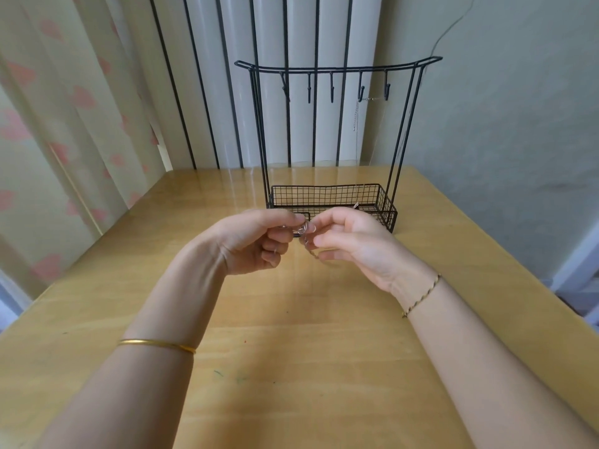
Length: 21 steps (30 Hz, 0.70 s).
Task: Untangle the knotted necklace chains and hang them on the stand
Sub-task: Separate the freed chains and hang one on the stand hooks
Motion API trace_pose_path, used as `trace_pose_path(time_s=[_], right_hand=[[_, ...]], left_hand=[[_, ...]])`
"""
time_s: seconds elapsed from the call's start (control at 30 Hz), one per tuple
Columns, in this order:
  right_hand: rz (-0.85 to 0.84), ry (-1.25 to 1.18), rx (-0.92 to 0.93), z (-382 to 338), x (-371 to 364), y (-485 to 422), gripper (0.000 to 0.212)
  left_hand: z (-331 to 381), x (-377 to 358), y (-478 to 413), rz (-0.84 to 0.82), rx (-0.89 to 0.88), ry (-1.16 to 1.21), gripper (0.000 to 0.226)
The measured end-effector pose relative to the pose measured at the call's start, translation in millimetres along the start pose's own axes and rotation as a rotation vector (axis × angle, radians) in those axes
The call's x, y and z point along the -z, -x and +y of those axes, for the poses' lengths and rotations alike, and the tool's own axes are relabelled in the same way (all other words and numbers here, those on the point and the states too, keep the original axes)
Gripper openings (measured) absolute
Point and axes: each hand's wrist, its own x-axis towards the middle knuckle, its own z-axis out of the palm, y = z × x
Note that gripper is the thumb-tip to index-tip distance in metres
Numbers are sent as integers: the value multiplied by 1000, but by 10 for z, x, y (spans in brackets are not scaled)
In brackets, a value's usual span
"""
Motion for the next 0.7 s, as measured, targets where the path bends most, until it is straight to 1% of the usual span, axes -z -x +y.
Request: trace_pose_path(time_s=[0.07, 0.17, 0.23, 0.37, 0.43, 0.5, 0.6, 0.7], right_hand=[[26, 18, 18, 14, -38, 4, 12], [106, 68, 66, 41, -71, -11, 11], [135, 105, 91, 50, -80, -23, 11], [235, 190, 187, 39, -58, -38, 16], [272, 194, 218, 22, -25, -38, 14], [273, 171, 212, 11, -6, -37, 11], [261, 112, 194, -10, -9, -39, 15], [287, 100, 194, -48, 13, -53, 15]], left_hand=[[6, -11, 3, 1, 12, 27, 17], [10, -26, 4, 14, 26, 39, 25], [16, -34, 14, 9, 31, 44, 26], [28, -23, 26, -8, 78, 28, 12], [20, -19, 27, -22, 128, 18, 7], [-14, -16, 14, -25, 158, -13, 9], [-70, -25, -27, 1, 136, -66, 12], [-114, -17, -53, 18, 126, -111, 7]])
